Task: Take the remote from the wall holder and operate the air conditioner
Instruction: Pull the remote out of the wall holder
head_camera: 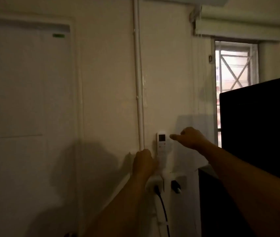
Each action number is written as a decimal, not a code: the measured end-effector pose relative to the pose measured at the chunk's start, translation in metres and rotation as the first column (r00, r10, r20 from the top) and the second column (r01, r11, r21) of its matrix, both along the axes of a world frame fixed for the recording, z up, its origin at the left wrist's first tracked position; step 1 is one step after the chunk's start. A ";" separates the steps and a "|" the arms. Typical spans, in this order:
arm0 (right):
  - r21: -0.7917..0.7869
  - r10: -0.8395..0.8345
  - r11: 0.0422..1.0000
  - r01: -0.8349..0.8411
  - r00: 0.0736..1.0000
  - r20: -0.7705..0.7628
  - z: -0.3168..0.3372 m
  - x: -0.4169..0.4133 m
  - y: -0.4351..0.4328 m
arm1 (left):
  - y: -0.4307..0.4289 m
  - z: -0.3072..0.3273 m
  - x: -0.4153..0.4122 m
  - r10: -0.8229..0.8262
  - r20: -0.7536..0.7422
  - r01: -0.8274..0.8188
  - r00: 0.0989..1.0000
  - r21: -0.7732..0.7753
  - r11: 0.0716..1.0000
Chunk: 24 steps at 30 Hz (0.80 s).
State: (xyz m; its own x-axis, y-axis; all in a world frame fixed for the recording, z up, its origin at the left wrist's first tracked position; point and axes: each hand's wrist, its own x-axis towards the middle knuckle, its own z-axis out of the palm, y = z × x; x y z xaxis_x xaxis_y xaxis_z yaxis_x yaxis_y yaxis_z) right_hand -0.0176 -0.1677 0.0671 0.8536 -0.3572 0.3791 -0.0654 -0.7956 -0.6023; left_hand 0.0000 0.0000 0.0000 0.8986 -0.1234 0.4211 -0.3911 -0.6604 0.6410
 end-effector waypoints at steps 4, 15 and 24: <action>-0.025 -0.048 0.998 0.049 0.998 0.029 -0.005 0.031 0.021 | 0.000 -0.008 0.040 -0.048 0.001 0.048 0.999 -0.001 0.999; 0.043 -0.118 0.992 0.115 0.990 0.081 -0.020 0.099 0.039 | -0.025 -0.040 0.115 -0.130 0.092 0.130 0.987 0.015 0.991; 0.059 -0.165 0.985 0.160 0.982 0.096 -0.025 0.135 0.022 | -0.057 -0.047 0.144 -0.033 0.020 0.032 0.999 0.034 0.999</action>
State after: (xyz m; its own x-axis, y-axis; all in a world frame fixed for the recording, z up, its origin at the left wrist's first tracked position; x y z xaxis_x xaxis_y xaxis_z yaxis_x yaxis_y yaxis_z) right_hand 0.1172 -0.1460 0.0417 0.7410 -0.5093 0.4377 -0.1288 -0.7475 -0.6517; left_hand 0.1435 -0.0573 -0.0472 0.8849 -0.1673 0.4348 -0.4260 -0.6683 0.6098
